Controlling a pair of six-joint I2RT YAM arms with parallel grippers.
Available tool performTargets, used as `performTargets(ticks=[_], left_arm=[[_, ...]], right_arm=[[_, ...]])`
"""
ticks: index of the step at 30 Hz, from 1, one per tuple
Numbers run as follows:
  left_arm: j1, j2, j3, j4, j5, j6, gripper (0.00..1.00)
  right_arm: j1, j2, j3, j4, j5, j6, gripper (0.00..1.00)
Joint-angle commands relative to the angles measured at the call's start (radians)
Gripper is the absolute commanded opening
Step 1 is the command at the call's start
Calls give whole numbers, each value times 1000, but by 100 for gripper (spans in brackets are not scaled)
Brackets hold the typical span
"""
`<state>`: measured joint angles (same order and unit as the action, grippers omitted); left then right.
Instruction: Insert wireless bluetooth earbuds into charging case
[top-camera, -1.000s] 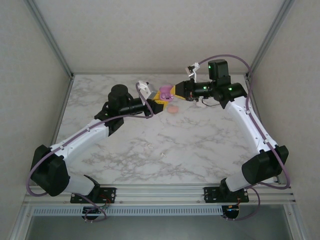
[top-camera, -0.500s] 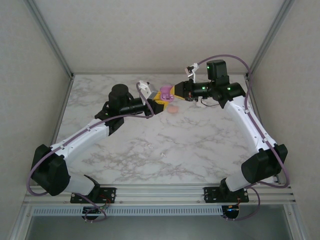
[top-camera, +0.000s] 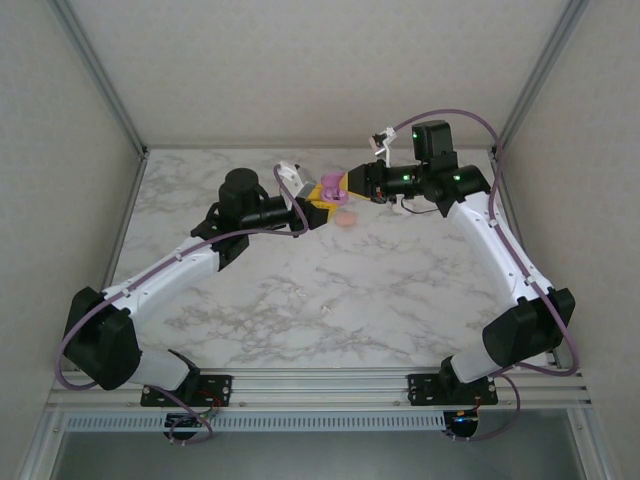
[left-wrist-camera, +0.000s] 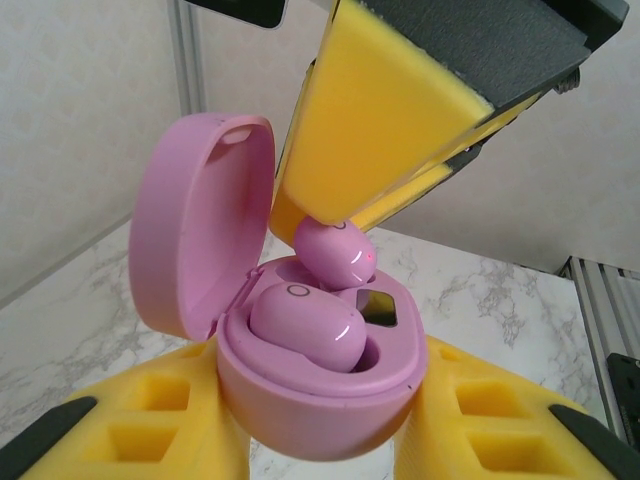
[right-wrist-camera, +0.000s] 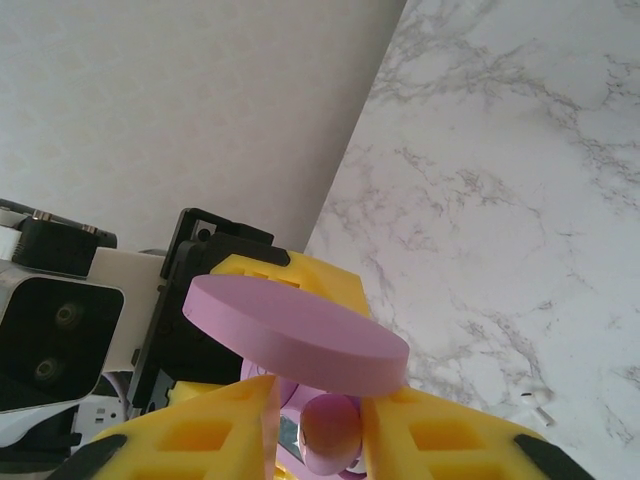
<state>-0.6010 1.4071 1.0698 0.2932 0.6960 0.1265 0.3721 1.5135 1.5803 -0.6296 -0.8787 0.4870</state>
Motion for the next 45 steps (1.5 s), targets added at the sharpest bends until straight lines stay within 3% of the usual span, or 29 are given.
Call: performTargets(ticks=[1,15,27,34,45], left_arm=[[-11,-8,32,64,25,-19,22],[-11,-11,28,45,7,-4,21],[-13,-19,32,-18,-20,50,21],[-19,-28,37,-37,-18,64,21],[-22,-30,47,-22,-36,62,21]], right_arm=[[9,-2,17,-43,51,-17,29],[8,-46,49,-62,107,-12,39],[2,-102,41,42,275,102,46],[1,-2,113,63,230,182,50],[10,76,180,-106,160,92,55]])
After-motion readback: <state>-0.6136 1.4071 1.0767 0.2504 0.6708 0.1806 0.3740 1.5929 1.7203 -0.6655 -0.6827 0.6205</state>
